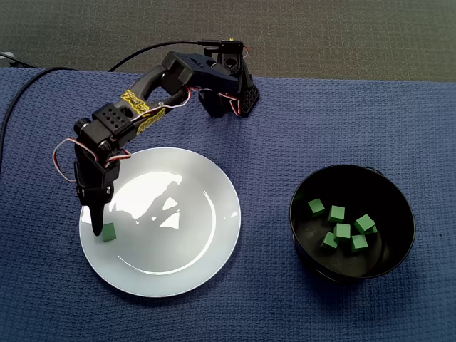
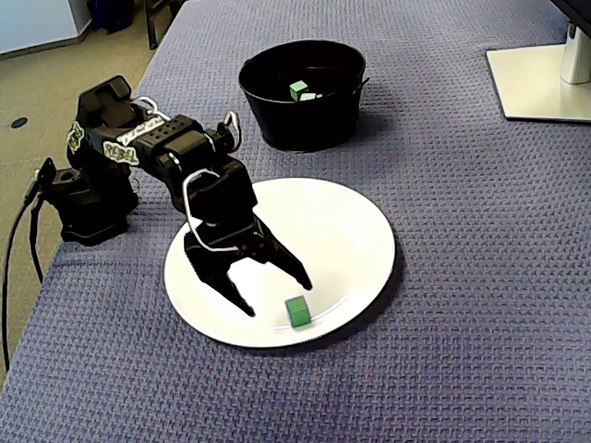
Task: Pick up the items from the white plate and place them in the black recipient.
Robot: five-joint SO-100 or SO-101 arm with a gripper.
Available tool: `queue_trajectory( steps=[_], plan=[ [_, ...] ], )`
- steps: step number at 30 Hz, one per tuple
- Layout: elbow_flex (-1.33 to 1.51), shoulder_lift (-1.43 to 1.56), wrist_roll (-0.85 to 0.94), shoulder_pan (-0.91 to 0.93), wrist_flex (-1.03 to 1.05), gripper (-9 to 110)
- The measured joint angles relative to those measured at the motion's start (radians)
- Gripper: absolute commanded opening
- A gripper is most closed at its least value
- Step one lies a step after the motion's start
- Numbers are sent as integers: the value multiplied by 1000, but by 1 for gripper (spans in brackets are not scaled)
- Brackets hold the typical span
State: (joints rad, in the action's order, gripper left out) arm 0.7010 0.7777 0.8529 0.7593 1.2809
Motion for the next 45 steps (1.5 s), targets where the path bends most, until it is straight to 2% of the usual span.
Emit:
queue_trajectory(
  steps=[18, 26, 33, 45],
  plan=[
    [0, -80, -17, -67, -57, 25],
    [0, -98, -26, -84, -57, 16],
    [0, -98, -31, -84, -83, 0],
    [0, -63, -81, -71, -80, 0]
  ],
)
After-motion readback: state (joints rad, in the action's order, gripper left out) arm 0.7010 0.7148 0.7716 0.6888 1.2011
